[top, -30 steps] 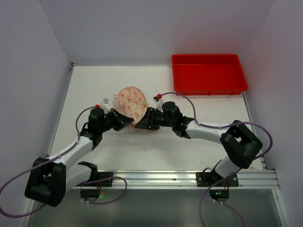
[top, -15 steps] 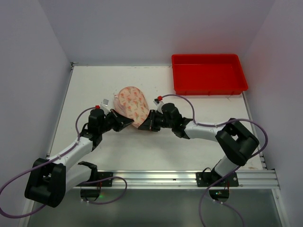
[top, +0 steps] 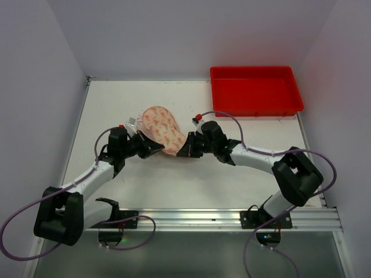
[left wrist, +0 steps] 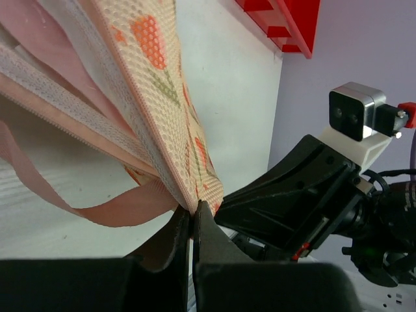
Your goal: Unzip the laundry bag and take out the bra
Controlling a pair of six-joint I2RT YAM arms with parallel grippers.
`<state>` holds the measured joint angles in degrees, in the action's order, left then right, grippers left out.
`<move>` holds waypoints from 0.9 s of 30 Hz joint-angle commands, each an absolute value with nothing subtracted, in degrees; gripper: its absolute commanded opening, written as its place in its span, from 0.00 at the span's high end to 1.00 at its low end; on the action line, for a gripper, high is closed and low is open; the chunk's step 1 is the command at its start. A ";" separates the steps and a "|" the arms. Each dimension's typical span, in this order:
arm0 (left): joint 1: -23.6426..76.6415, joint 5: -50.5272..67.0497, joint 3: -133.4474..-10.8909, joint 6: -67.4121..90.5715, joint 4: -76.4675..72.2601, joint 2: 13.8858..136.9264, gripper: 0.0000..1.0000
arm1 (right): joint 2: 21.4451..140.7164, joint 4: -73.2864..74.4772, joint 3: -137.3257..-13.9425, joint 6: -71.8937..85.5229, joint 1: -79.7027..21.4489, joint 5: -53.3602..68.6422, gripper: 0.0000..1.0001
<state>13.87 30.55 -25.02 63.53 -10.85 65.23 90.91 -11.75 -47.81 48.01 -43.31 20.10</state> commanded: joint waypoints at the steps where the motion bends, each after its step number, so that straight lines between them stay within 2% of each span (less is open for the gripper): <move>1: 10.64 35.33 -32.69 56.52 -8.10 65.65 1.00 | 88.51 5.17 -48.61 38.68 -37.54 15.90 1.00; 8: 9.40 46.57 -37.79 49.67 -2.11 64.87 1.00 | 90.17 13.44 -50.18 32.26 -33.06 15.91 1.00; 18: 9.75 65.02 -33.59 47.63 -6.93 57.93 1.00 | 97.64 17.66 -57.82 28.22 -31.03 16.70 1.00; 23: 11.77 62.32 -31.21 44.05 -7.56 58.00 1.00 | 96.16 16.26 -57.23 26.63 -31.03 15.91 1.00; 27: 13.27 54.95 -27.26 40.52 -7.03 62.04 1.00 | 90.72 15.82 -53.97 25.58 -31.11 11.44 1.00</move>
<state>12.08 54.17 -29.52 43.79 -4.05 60.27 95.00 13.34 -56.29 28.71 -32.56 20.43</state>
